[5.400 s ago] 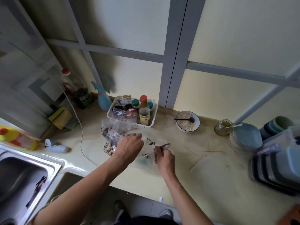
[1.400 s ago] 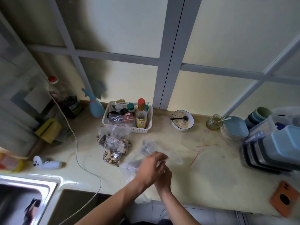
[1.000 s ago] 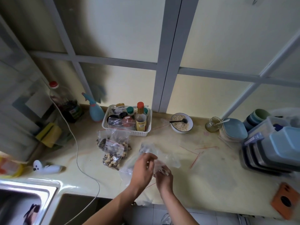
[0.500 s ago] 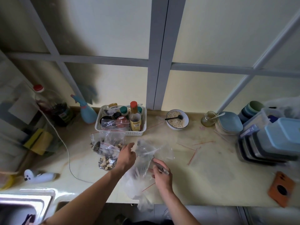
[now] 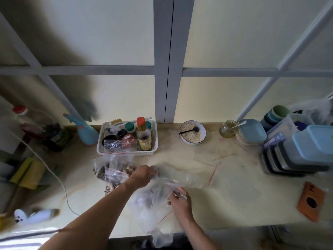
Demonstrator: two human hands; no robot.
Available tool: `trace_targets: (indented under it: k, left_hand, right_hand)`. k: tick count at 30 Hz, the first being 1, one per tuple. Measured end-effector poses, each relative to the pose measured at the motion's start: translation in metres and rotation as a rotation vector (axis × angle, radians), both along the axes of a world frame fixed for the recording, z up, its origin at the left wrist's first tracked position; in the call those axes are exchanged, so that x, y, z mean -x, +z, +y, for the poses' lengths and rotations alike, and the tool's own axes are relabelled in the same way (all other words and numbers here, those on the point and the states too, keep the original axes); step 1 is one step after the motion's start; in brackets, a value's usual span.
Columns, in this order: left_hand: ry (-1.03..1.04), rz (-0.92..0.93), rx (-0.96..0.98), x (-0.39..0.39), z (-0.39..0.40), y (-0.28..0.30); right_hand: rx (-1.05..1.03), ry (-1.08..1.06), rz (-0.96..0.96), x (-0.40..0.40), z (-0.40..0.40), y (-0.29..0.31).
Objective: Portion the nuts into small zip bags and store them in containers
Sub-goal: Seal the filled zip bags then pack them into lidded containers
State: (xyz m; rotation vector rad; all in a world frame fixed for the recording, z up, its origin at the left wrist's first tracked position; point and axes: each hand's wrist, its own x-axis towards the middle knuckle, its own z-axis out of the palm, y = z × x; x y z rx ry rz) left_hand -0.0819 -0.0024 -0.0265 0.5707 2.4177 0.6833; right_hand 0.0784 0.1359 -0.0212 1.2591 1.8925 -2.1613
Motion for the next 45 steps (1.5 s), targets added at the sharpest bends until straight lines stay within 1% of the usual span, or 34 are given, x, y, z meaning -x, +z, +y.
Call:
trace_targets:
  k: [2,6,7,9,11,13,15,16,18,20,21,23,24,25,26,27,29,31,33,36,39,40,43,45]
  left_hand:
    - [0.043,0.029,0.015,0.000,0.002,-0.004]
    - [0.385,0.043,-0.040,0.009,0.007,-0.012]
    - [0.405,0.056,-0.052,0.010,0.009,-0.012]
    - [0.407,0.024,-0.050,0.013,0.015,-0.010]
    - [0.419,-0.037,0.012,0.016,0.021,-0.010]
    - [0.463,-0.136,0.049,0.019,0.025,-0.014]
    - [0.521,-0.204,0.002,0.019,0.030,-0.016]
    - [0.543,-0.187,-0.018,0.019,0.032,-0.016]
    - [0.478,-0.007,0.000,0.019,0.034,-0.015]
    - [0.343,0.131,0.000,0.019,0.034,-0.012]
    - [0.251,0.164,0.012,0.019,0.033,-0.011]
    - [0.012,0.226,0.099,0.020,0.030,-0.007]
    - [-0.066,0.257,0.123,0.022,0.028,-0.008]
    - [-0.081,0.288,0.121,0.022,0.026,-0.009]
    - [-0.049,0.295,0.098,0.024,0.025,-0.010]
    - [0.032,0.271,0.065,0.024,0.025,-0.009]
    - [0.230,0.150,0.033,0.027,0.024,-0.011]
    - [0.282,0.000,0.077,0.027,0.020,-0.015]
    - [0.323,-0.061,0.099,0.026,0.017,-0.021]
    - [0.435,-0.067,0.052,0.023,0.019,-0.022]
    - [0.504,-0.012,0.013,0.023,0.022,-0.018]
    - [0.555,0.000,-0.027,0.023,0.021,-0.018]
    - [0.746,-0.069,-0.155,0.022,0.018,-0.018]
    - [0.803,-0.059,-0.215,0.017,0.017,-0.016]
  right_hand:
    - [-0.024,0.029,0.002,-0.001,0.002,0.000]
    - [-0.008,0.048,0.005,-0.003,0.004,0.001]
    - [0.011,0.045,0.006,-0.004,0.004,0.002]
    - [0.036,0.044,0.010,-0.005,0.005,0.005]
    - [0.043,0.052,0.000,-0.006,0.006,0.006]
    - [0.027,0.056,-0.020,-0.008,0.006,0.004]
    - [0.008,0.054,-0.030,-0.009,0.007,0.002]
    - [0.005,0.062,-0.030,-0.010,0.008,0.002]
    - [-0.005,0.088,-0.021,-0.010,0.008,0.002]
    - [0.005,0.088,-0.022,-0.009,0.007,0.003]
    - [0.013,0.084,-0.023,-0.009,0.006,0.003]
    - [0.028,0.076,-0.028,-0.008,0.005,0.002]
    - [0.037,0.067,-0.040,-0.007,0.006,0.002]
    - [0.041,0.057,-0.053,-0.007,0.006,0.003]
    - [0.034,0.055,-0.059,-0.007,0.007,0.004]
    - [0.024,0.063,-0.053,-0.007,0.008,0.006]
    - [0.007,0.087,-0.042,-0.007,0.008,0.009]
    - [0.005,0.101,-0.039,-0.007,0.008,0.011]
    - [0.005,0.111,-0.028,-0.005,0.007,0.012]
    - [-0.004,0.095,-0.048,-0.005,0.007,0.012]
    - [-0.026,0.122,-0.016,-0.005,0.005,0.013]
    - [-0.031,0.126,-0.016,-0.005,0.005,0.014]
    - [-0.037,0.120,-0.017,-0.005,0.006,0.014]
    - [-0.044,0.119,-0.017,-0.005,0.006,0.015]
